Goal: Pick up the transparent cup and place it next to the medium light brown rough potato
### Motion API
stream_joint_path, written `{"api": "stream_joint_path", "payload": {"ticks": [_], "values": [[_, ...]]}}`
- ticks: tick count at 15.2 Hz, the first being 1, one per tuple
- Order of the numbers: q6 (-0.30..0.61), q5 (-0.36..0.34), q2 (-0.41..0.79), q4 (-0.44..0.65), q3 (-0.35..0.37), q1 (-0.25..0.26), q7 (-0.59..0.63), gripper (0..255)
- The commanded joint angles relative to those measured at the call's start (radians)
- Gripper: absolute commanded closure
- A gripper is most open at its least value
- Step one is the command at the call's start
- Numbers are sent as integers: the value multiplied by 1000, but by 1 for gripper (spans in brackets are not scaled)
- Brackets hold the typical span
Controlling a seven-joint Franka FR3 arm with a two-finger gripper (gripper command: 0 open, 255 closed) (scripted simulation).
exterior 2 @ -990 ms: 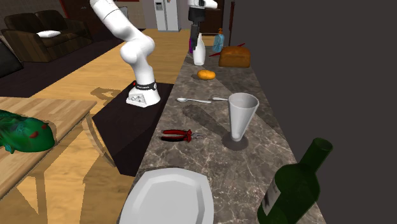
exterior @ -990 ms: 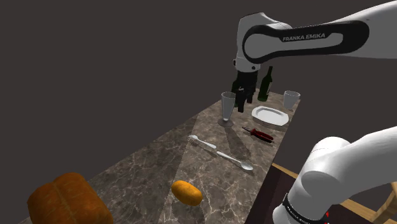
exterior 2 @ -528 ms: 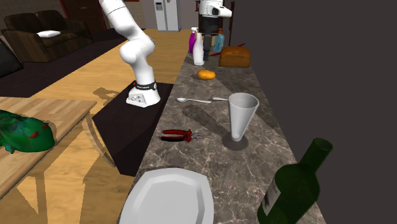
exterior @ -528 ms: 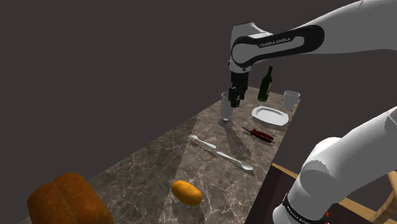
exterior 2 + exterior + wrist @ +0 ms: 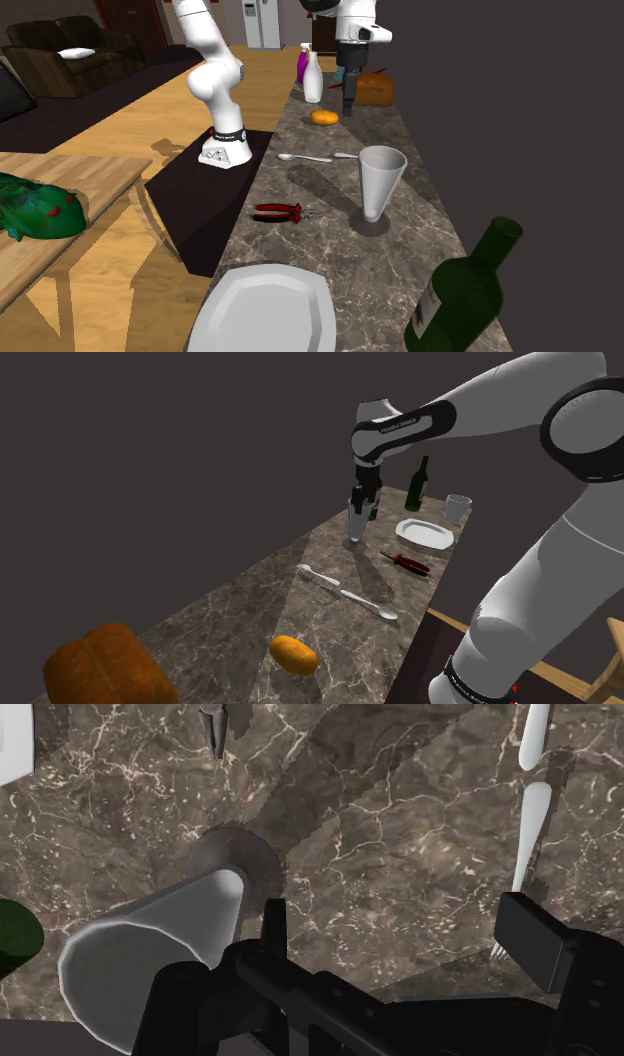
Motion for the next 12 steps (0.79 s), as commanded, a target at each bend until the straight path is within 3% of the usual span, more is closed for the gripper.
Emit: {"api": "stream_joint_path", "payload": {"ticks": [1,8,12], "values": [[36,9,72,53,-16,-7,-22,0],[108,72,313,276,-56,-45,-108,0],[146,81,348,275,-58,-54,-116,0]]}}
